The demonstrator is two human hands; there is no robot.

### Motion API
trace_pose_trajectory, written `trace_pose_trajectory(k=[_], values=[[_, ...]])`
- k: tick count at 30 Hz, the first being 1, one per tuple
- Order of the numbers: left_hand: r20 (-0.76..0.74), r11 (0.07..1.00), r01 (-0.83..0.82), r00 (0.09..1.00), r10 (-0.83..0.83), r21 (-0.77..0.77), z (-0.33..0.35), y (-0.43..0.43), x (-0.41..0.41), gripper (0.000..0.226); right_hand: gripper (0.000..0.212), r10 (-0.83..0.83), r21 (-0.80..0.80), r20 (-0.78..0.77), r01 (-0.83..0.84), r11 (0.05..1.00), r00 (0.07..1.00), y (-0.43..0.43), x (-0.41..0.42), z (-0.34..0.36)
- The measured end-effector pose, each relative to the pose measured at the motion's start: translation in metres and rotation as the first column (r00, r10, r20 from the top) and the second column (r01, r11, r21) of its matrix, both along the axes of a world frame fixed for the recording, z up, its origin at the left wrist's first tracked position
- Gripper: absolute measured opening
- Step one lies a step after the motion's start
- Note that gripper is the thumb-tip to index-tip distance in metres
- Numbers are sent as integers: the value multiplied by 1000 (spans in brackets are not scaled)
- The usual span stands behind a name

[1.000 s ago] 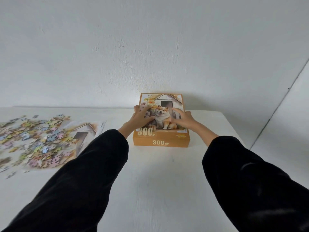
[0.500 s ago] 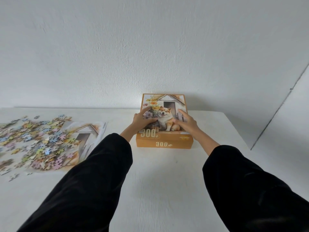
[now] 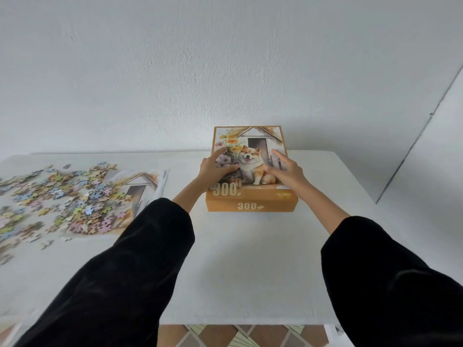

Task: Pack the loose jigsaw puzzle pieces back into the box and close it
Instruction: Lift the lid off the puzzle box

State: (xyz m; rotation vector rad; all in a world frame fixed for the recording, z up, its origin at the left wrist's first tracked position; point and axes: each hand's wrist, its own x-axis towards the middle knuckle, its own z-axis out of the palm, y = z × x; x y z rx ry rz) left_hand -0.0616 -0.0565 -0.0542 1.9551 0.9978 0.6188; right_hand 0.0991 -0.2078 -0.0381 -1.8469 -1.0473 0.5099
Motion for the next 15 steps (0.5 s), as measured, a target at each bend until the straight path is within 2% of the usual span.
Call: trace_pose_trajectory(k=[15], values=[[-39,997,-62,997,63,37,-16,-93,-62,71,65,51,-4,3,-51,999,999,-83,-52,-16]])
